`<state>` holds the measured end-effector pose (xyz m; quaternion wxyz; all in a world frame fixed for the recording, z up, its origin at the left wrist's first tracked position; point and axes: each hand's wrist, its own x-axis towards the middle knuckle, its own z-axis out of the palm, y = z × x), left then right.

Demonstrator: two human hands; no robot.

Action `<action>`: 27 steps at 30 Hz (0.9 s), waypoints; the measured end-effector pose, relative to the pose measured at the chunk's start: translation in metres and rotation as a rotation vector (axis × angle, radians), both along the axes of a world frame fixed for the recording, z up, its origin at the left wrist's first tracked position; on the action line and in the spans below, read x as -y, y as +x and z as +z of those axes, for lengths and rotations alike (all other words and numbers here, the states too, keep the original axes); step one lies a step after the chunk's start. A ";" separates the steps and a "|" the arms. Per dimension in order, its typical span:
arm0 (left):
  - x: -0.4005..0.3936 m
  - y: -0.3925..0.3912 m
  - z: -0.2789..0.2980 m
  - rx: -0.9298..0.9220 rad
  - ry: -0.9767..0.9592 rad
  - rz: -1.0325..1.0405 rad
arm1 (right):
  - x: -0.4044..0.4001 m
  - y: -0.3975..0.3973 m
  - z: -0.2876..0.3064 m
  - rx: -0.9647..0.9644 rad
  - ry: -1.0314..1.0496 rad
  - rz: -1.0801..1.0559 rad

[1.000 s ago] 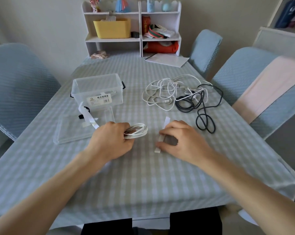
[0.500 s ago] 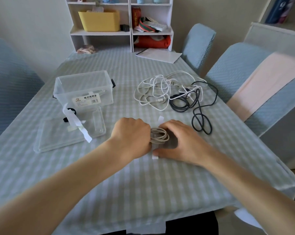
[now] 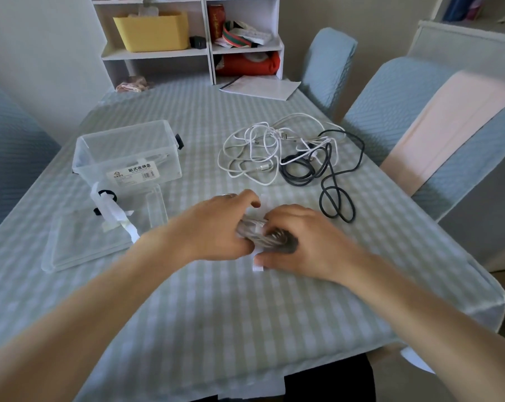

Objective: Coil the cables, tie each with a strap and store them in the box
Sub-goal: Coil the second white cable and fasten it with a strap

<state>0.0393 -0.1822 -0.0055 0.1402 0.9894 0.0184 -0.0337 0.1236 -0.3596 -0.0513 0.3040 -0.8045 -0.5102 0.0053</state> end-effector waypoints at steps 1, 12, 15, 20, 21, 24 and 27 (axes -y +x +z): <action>-0.007 -0.005 -0.002 0.025 -0.102 -0.038 | 0.000 0.001 -0.001 0.004 0.015 0.004; -0.031 -0.020 -0.032 0.355 -0.339 -0.267 | -0.001 0.004 -0.006 0.046 0.045 0.001; -0.031 -0.016 -0.038 0.397 -0.273 -0.301 | 0.000 0.003 -0.006 0.045 0.031 0.001; -0.032 -0.017 -0.044 0.441 -0.241 -0.336 | 0.004 0.002 -0.007 0.068 -0.026 -0.034; -0.032 -0.017 -0.045 0.452 -0.234 -0.347 | 0.004 0.003 -0.006 0.056 -0.051 -0.046; -0.035 -0.018 -0.048 0.458 -0.221 -0.380 | 0.002 0.005 -0.004 0.037 -0.129 -0.059; -0.036 -0.019 -0.047 0.476 -0.178 -0.445 | 0.000 0.007 -0.003 0.048 -0.148 -0.047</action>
